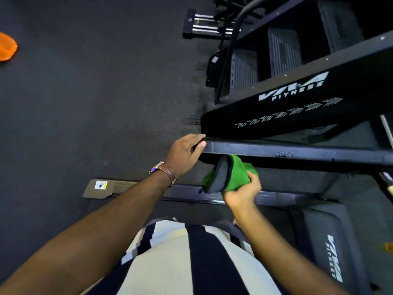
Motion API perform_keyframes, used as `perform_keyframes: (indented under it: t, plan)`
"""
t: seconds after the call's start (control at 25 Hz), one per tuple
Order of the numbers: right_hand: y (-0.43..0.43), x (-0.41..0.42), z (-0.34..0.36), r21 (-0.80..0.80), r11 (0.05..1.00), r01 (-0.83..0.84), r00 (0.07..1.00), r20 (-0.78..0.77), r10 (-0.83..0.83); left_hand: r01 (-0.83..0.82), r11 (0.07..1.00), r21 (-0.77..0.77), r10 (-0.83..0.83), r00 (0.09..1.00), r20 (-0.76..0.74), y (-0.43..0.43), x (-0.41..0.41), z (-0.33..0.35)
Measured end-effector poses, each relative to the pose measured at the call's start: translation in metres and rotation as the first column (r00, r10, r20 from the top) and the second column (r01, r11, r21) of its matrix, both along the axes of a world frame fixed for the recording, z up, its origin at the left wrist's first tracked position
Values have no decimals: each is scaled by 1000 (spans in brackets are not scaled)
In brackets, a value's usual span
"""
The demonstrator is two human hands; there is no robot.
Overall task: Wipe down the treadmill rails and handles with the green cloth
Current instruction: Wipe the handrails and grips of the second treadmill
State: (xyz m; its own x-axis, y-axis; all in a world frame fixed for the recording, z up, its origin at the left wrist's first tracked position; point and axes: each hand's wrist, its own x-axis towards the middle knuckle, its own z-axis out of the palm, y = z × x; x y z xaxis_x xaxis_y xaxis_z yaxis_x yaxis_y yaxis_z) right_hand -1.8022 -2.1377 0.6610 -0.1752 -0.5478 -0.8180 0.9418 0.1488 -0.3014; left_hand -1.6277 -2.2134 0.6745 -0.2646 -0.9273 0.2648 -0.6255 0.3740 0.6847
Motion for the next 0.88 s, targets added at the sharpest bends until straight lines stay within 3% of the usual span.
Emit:
perform_keyframes:
  t: [0.2,0.36,0.48,0.6,0.72,0.76,0.8,0.84,0.88]
  plan:
    - [-35,75,8,-7,982,188,975,118,-186,95,995,-14,-93,990,102,-8,7,-1]
    - [-37,25,19,-96,957,273,962,-4,-274,128,992,1,-127,987,103,-13,11,1]
    - [-51,25,17,-14,907,420,907,-11,-420,129,992,2,-129,989,72,-14,9,2]
    - [-43,51,4,-50,957,285,959,18,-284,117,993,2,-117,993,5,-14,10,-1]
    - [-27,41,22,-15,986,168,959,-230,-167,69,996,56,-65,994,-85,-12,9,-4]
    - [-25,37,26,23,979,201,886,-430,-172,56,996,69,-47,991,-124,-11,7,-3]
    - [-23,38,34,68,976,209,696,-711,-100,35,997,68,-23,986,-166,-9,4,0]
    - [-21,43,38,114,981,156,364,-930,51,7,998,65,6,980,-197,-7,1,0]
    - [-17,52,38,155,988,19,-56,-986,156,-23,997,79,41,972,-230,-3,-1,-1]
